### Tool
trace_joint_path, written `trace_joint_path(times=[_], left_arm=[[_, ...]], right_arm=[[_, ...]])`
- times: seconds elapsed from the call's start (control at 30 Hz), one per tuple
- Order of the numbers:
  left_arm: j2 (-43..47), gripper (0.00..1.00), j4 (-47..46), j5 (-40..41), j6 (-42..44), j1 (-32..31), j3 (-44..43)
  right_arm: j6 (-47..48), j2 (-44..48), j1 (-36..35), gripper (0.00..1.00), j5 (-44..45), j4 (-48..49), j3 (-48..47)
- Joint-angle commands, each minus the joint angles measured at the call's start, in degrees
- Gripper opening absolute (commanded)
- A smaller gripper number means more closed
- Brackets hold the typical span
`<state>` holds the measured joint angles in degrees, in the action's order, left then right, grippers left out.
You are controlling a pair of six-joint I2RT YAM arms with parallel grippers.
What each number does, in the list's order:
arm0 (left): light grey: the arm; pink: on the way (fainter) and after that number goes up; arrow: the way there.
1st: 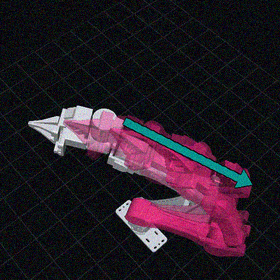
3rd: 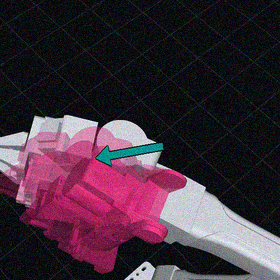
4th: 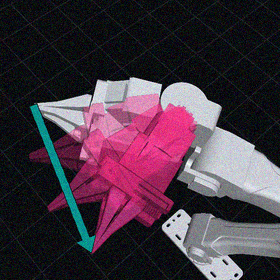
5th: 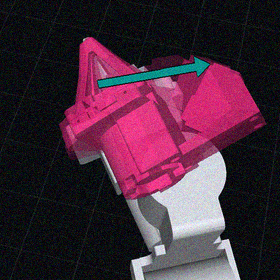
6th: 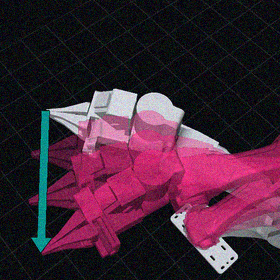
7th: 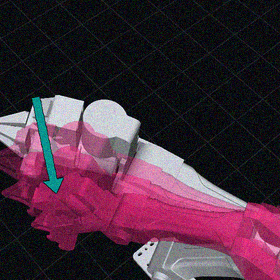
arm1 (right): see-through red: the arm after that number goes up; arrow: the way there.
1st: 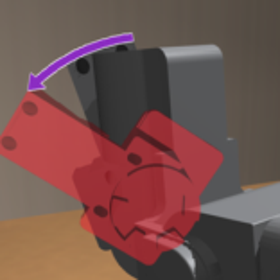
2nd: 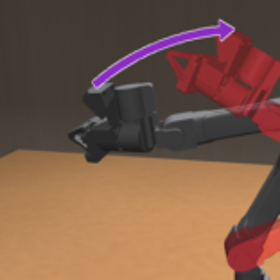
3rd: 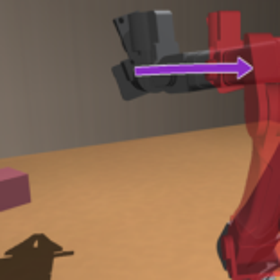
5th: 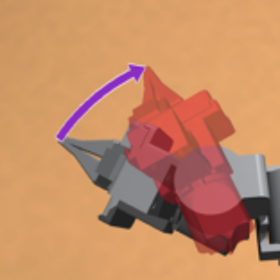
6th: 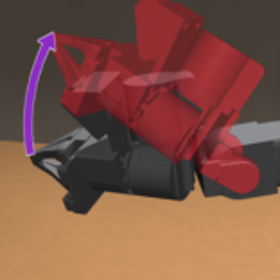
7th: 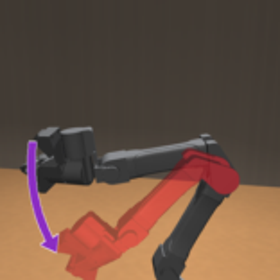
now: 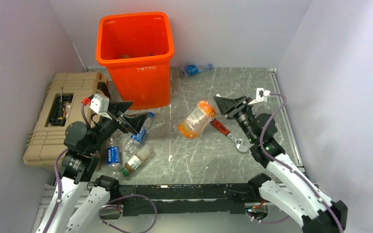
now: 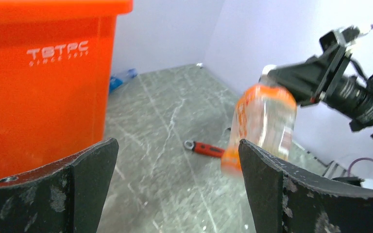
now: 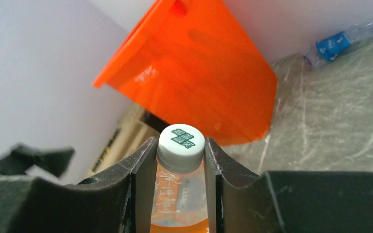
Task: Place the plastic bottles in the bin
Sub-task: Pick up the plastic bottle from the corner of the board.
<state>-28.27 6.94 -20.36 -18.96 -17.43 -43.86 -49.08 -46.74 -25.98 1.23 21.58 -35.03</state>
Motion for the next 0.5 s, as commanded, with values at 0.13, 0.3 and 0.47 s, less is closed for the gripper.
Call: trace_joint_path(times=[0.13, 0.3, 0.47], left_arm=[[-6.7, 0.99, -11.08, -15.6, -10.54, 0.29, -6.21], [-22.16, 0.99, 2.17, -26.69, -11.16, -1.1, -14.18], [-21.54, 0.99, 2.93, -14.88, -5.18, -14.35, -12.17]], right_arm=[[21.16, 6.54, -5.66, 0.0, -2.0, -30.75, -9.26], [25.42, 4.62, -11.19, 0.0, 4.95, -38.09, -14.26], [26.8, -2.3, -19.43, 0.0, 16.32, -39.52, -17.16]])
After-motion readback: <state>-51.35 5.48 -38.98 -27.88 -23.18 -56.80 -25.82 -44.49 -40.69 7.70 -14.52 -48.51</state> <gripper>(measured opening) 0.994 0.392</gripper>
